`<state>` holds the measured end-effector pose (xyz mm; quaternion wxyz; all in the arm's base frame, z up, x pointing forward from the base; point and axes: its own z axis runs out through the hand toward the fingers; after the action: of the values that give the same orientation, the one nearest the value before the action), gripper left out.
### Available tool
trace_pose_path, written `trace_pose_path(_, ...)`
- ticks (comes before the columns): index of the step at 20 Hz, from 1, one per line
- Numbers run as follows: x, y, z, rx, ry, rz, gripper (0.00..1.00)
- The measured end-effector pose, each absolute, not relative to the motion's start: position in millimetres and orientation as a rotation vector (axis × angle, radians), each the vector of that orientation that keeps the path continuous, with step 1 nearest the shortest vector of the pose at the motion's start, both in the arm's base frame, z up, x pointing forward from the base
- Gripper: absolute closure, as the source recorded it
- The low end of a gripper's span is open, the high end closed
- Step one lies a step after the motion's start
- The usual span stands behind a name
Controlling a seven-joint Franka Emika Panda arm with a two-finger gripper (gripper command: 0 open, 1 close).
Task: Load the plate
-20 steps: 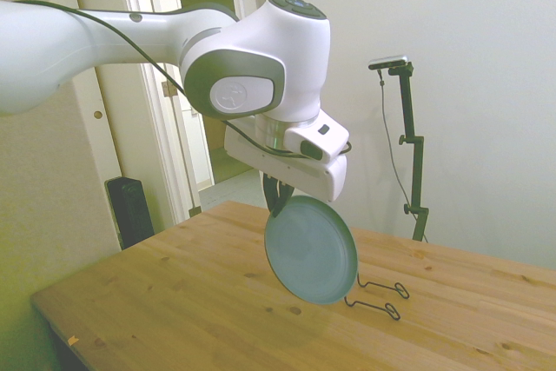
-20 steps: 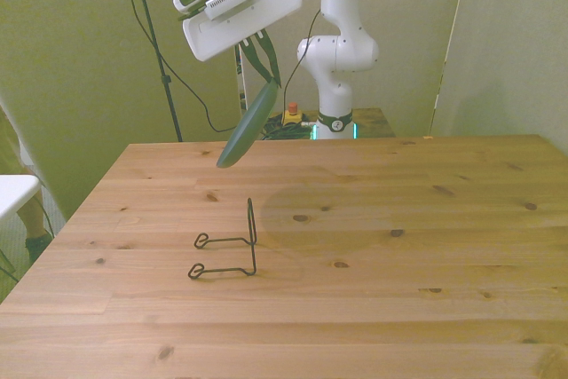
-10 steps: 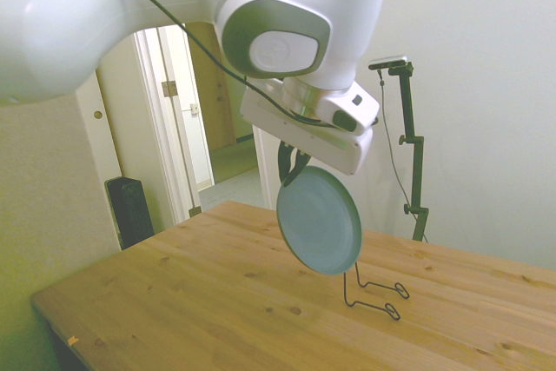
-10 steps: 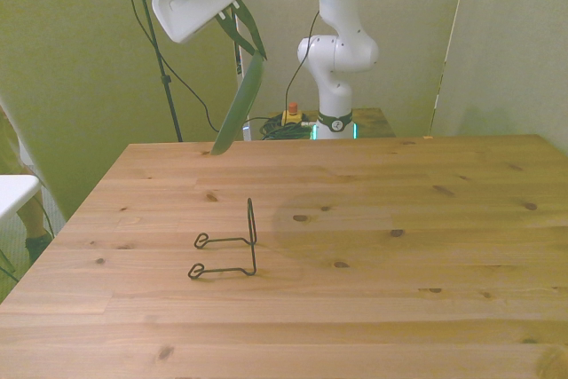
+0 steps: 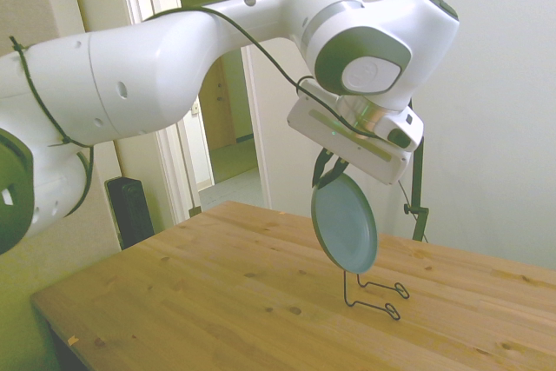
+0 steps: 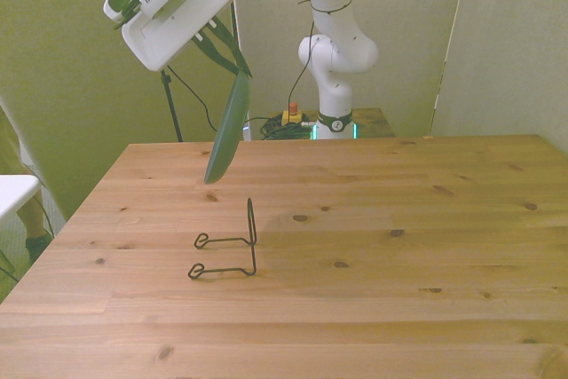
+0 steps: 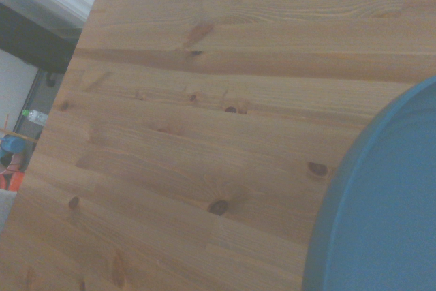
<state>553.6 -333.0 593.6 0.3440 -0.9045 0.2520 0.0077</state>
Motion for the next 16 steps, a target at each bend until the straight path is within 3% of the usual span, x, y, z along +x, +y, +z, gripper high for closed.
trace_pose_path(16, 602, -339, 543, -2.326, 0.534, 0.063, 1.00)
